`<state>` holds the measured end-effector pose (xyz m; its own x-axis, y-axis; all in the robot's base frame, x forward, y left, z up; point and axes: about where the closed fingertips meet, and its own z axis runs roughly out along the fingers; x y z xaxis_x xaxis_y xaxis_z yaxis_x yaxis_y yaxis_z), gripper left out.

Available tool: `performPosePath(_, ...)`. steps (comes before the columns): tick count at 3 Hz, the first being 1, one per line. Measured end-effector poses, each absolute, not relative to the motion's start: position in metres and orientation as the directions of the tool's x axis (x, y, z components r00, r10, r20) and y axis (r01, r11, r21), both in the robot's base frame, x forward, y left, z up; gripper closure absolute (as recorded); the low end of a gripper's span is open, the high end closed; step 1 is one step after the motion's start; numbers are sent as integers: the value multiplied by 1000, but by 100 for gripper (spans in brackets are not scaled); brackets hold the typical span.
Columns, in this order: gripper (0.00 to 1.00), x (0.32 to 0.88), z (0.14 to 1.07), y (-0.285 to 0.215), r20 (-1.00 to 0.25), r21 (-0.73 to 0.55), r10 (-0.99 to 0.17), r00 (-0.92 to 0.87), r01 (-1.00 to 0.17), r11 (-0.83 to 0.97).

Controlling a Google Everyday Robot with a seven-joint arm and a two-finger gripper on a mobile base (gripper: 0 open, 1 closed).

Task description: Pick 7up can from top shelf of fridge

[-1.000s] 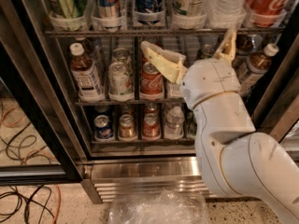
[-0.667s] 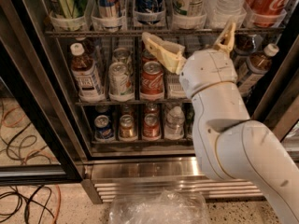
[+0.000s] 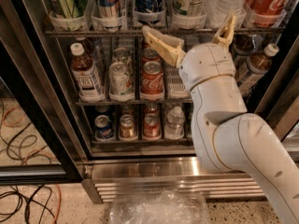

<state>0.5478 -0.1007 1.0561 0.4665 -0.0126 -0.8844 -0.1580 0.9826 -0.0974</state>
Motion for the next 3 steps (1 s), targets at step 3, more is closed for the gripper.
performPosePath(3,26,547,1055,-99,-889,-107,-20,458,-166,980)
